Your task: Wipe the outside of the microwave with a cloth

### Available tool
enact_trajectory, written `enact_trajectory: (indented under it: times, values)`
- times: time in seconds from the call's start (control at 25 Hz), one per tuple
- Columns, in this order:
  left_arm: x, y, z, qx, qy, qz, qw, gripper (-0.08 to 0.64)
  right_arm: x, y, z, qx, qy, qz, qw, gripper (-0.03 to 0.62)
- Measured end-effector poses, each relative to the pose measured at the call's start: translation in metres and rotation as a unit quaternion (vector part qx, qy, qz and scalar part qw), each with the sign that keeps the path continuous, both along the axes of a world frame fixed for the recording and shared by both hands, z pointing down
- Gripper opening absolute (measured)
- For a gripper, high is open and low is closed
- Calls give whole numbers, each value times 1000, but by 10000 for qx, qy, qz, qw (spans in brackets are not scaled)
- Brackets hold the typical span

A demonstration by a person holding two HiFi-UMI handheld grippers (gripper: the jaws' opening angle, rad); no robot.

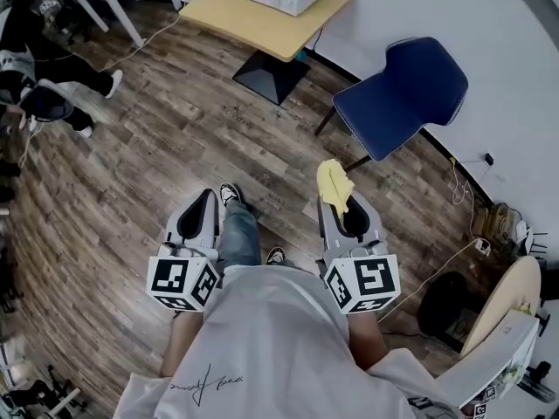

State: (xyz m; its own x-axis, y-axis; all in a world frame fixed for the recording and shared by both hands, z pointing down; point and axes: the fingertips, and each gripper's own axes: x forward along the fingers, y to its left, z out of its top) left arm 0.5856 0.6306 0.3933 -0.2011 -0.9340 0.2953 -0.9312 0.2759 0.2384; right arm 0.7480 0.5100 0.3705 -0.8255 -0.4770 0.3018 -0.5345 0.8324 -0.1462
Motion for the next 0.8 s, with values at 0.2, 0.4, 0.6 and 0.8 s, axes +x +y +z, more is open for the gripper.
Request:
enact_trajectory:
  times: [0.2,0.4,0.6,0.8]
  values:
    - [-52,-22,1,51,41,-64,10000,-3,-60,-26,-2,38,14,-117,9999,106]
    - [-125,-44,-5,-36,-57,-210,9998,-5,-134,-49,-12,110,105,-181,9997,106]
    - [-194,-70,-13,-17,-201,-59,9998,-5,-214,-68,-20,189,170,-278,9993,106]
    - [-255,-90,-17,-7,-308,89,9995,-5,-290,-86,-32,228,121,-254,9993,106]
